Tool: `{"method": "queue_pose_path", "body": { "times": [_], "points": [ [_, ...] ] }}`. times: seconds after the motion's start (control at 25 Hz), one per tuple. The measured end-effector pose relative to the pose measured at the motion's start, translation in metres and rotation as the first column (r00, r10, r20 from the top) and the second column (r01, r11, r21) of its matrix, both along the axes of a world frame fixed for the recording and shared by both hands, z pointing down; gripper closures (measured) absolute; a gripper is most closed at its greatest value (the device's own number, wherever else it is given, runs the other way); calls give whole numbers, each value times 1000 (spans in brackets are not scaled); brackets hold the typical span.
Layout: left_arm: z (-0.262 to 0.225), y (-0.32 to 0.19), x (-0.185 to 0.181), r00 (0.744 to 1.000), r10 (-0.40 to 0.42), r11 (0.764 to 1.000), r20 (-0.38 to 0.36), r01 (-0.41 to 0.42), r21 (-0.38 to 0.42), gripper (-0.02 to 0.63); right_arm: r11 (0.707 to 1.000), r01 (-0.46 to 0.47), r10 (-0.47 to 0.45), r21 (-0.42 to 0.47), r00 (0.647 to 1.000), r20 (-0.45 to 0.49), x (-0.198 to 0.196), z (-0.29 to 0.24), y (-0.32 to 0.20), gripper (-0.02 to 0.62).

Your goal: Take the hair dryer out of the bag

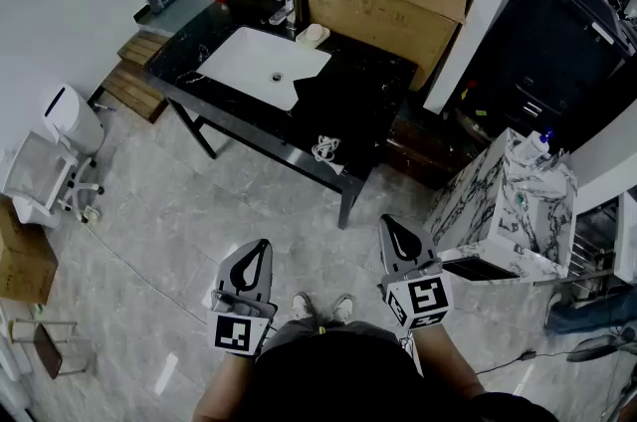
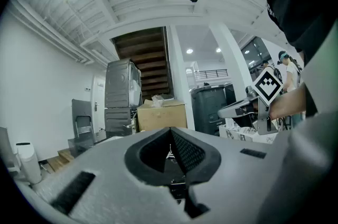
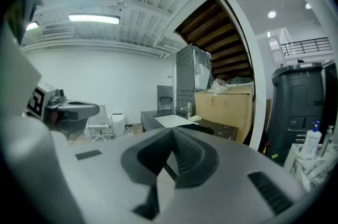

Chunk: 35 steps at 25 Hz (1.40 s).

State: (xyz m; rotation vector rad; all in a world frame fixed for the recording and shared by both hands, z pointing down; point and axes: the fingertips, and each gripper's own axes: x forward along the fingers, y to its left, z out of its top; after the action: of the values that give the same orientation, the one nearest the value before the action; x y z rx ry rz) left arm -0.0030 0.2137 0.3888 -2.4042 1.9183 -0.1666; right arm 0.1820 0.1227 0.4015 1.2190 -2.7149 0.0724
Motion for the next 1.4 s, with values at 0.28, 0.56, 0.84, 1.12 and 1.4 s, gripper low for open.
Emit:
{"method": "queue_pose_path", "body": {
  "times": [0.28, 0.56, 0.84, 1.12, 1.4],
  "points": [
    [-7, 4, 16, 1000, -7, 1000, 6, 7, 17, 584, 996, 76, -73, -35, 993, 89, 10, 0, 8, 583],
    [-7, 14, 5, 997, -69, 997, 23, 68, 37, 583, 989, 134, -128, -63, 987, 93, 10, 20, 17, 583],
    [14, -7, -3, 999, -50, 999, -17, 50, 2, 583, 985, 137, -132, -103, 990, 56, -5, 37, 9, 583],
    [25, -67, -22, 998, 30, 1000, -56, -30, -3, 583, 994, 47, -48, -103, 999, 0, -11, 40, -40, 583],
    [26, -136, -54, 991, 108, 994, -75, -108, 0, 583, 995, -9, 5, -98, 999, -43, -49, 31, -95, 583]
  ]
}}
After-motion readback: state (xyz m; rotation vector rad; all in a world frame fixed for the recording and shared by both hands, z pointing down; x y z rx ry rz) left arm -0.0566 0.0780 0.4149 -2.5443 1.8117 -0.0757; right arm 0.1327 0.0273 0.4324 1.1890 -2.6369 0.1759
